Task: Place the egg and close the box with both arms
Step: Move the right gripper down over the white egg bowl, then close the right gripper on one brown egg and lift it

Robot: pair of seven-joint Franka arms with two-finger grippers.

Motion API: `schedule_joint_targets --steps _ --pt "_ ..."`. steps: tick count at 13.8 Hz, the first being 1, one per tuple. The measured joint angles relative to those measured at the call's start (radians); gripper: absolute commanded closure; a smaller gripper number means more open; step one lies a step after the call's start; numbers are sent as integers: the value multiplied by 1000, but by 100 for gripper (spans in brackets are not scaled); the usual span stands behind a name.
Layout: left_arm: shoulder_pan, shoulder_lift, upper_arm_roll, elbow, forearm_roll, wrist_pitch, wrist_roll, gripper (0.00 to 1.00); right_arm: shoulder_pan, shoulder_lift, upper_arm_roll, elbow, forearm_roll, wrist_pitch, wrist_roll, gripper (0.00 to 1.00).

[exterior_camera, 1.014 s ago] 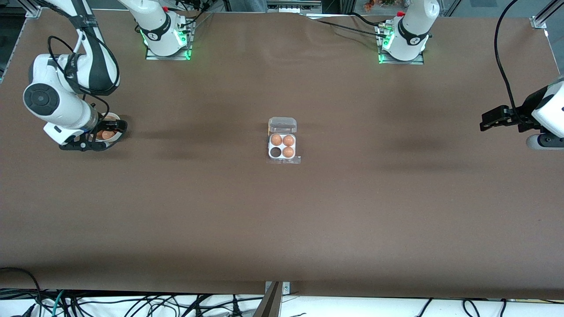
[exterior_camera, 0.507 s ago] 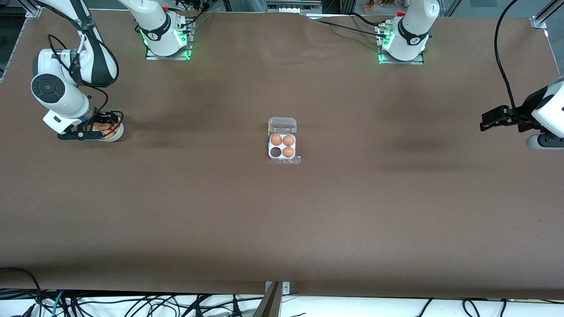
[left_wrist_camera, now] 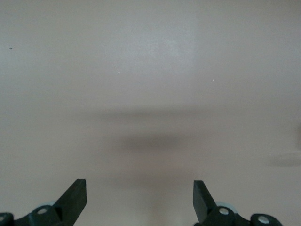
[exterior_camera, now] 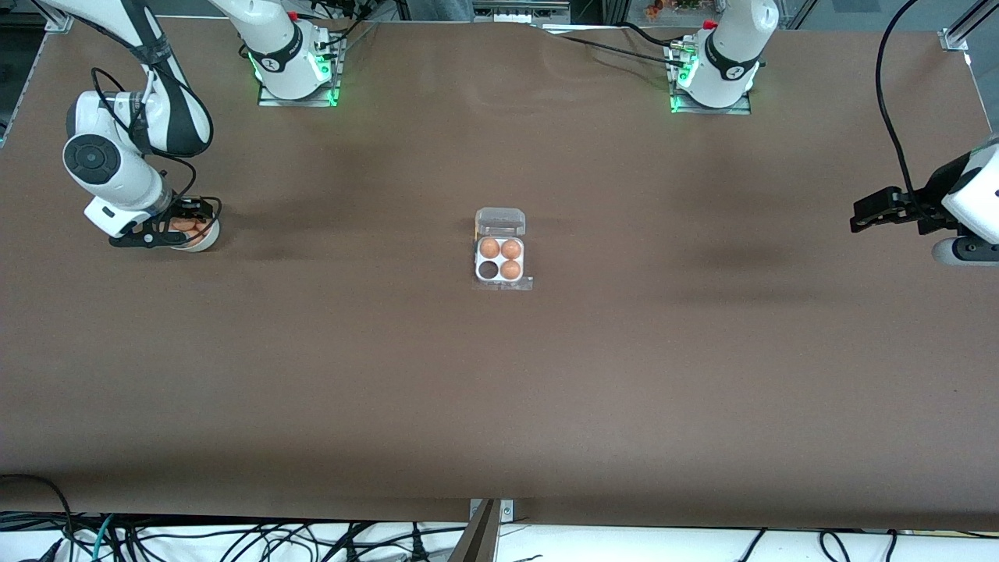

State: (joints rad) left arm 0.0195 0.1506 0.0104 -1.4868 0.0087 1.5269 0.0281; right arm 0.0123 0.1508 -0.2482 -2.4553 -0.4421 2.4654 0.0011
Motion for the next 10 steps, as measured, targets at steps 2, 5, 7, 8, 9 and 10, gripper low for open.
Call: schedule_joint_targets --steps 2,5,7,8,9,10 --pt "0 0 0 0 0 0 0 0 0 0 0 0 0 0 0 23" --pt "0 0 0 0 0 0 0 0 1 0 0 0 0 2 0 24" --pt "0 0 0 0 0 0 0 0 1 0 0 0 0 5 0 30" --pt "0 0 0 0 0 0 0 0 1 0 0 0 0 7 0 30" --pt "0 0 0 0 0 0 0 0 1 0 0 0 0 9 1 31" --pt "0 0 0 0 0 0 0 0 2 0 0 1 0 10 1 35"
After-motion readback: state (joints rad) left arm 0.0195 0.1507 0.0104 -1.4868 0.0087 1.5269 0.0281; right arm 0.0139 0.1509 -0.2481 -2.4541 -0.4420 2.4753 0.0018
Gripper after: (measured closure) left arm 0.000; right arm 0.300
